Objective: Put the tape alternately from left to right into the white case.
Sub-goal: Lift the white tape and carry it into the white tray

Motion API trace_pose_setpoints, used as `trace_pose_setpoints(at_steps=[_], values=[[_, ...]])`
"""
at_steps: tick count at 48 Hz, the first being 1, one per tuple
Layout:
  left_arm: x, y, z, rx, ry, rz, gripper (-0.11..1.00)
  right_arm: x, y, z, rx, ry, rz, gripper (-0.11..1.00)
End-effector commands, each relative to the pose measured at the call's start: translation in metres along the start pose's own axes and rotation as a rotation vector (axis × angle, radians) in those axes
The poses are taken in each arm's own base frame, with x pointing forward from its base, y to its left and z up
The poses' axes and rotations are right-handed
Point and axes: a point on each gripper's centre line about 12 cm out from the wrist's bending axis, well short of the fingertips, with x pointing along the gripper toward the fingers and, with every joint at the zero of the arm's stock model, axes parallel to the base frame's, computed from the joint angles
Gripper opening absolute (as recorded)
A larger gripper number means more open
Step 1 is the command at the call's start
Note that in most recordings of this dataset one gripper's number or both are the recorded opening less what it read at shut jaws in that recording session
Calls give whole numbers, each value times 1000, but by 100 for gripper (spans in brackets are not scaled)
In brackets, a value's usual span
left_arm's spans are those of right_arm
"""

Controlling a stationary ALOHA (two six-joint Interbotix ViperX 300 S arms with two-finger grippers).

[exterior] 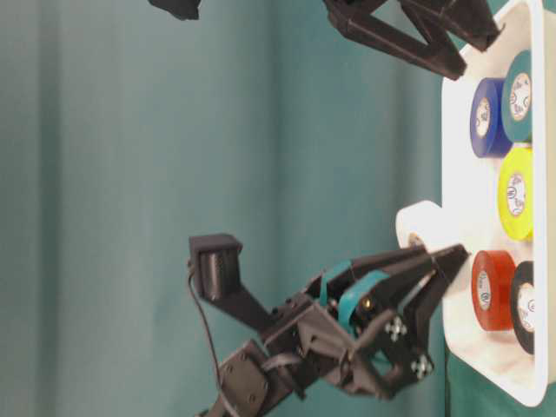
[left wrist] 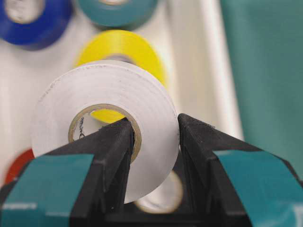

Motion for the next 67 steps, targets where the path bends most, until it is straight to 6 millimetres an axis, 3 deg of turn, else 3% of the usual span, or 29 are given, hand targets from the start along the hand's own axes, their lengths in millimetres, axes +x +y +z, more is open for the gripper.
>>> trace_pose_setpoints(at_steps=[1, 16, 32, 60, 62, 67], values=[[0, 18, 13, 11, -40, 40, -2, 0, 2, 4, -3, -15, 10, 77], [24, 60, 7, 50, -34, 112, -2, 3, 2, 3, 0, -7, 10, 77], [46, 89, -6, 7, 3, 145, -2, 3, 2, 3, 0, -7, 10, 77], [50, 82, -3, 43, 5, 131, -2, 4, 2, 4, -4, -7, 9, 77], [49, 81, -3, 46, 4, 129, 0, 4, 2, 5, -4, -10, 10, 77], [48, 79, -2, 48, 4, 126, 19, 4, 2, 5, -2, -10, 10, 77]])
